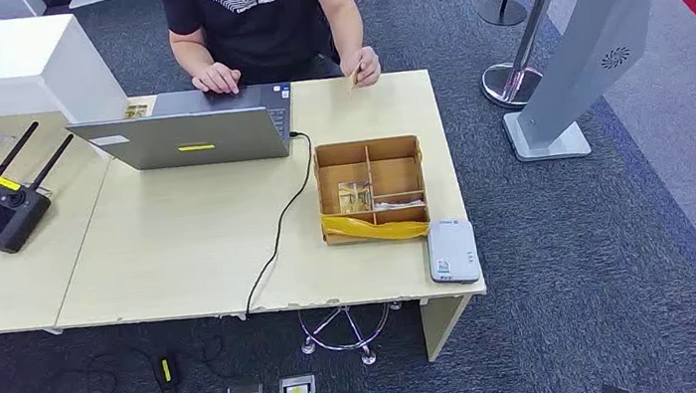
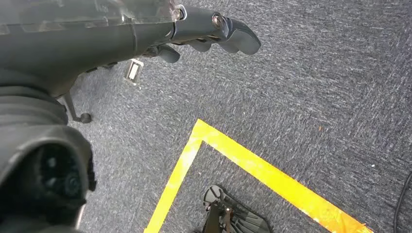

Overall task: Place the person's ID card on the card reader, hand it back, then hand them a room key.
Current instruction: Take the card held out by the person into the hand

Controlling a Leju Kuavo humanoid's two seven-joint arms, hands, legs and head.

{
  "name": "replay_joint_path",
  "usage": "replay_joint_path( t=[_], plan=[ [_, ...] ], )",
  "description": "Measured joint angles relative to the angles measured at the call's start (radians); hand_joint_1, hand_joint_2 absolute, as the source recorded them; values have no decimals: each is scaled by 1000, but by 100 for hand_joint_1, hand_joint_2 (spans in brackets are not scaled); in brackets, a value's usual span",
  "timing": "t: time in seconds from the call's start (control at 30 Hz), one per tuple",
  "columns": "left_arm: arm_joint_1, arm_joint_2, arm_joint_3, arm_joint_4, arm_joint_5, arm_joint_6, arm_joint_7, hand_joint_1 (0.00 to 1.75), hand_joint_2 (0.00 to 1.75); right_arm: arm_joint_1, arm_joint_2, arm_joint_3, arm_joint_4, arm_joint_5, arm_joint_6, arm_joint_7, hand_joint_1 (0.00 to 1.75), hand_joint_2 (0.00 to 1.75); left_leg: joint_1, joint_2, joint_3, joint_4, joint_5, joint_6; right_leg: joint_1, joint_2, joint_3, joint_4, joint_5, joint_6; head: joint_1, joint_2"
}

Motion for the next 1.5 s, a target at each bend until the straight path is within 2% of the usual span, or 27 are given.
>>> replay_joint_path(
  t=[0.7,0.87,1.0,1.1,1.2,1.37,1.5],
  plan=[
    [0,0,0,0,-1,0,0,0,0,0,0,0,0,-3,-1,1,0,175,0,0,0,0,0,0,0,0,0,0,0,0,0,0],
    [0,0,0,0,0,-3,0,0,0,0,-13,0,0,-39,-16,-34,0,175,0,0,0,0,0,0,0,0,0,0,0,0,0,0],
    [0,2,0,0,-1,-5,-4,0,0,-3,-86,-4,0,-76,3,-99,0,175,-2,0,0,0,0,0,-2,0,0,0,0,0,0,0],
    [0,7,0,0,-3,-12,-8,0,0,-8,-176,-13,-6,-107,36,-161,0,175,-4,0,0,0,0,1,-4,0,0,0,0,1,0,0],
    [0,12,0,0,-5,-19,-8,0,0,-22,-274,-24,-15,-118,79,-190,0,175,-5,0,0,0,-1,1,-5,0,0,0,1,1,0,0],
    [-1,20,0,0,-6,-29,-10,0,0,-98,-425,-37,-35,-112,123,-198,0,175,-6,1,1,0,0,2,-6,1,0,0,1,2,0,0],
    [-1,21,0,0,-9,-32,-16,0,0,-182,-500,-39,-54,-94,151,-221,0,175,-6,1,1,0,0,3,-5,0,0,0,1,2,0,0]
  ],
)
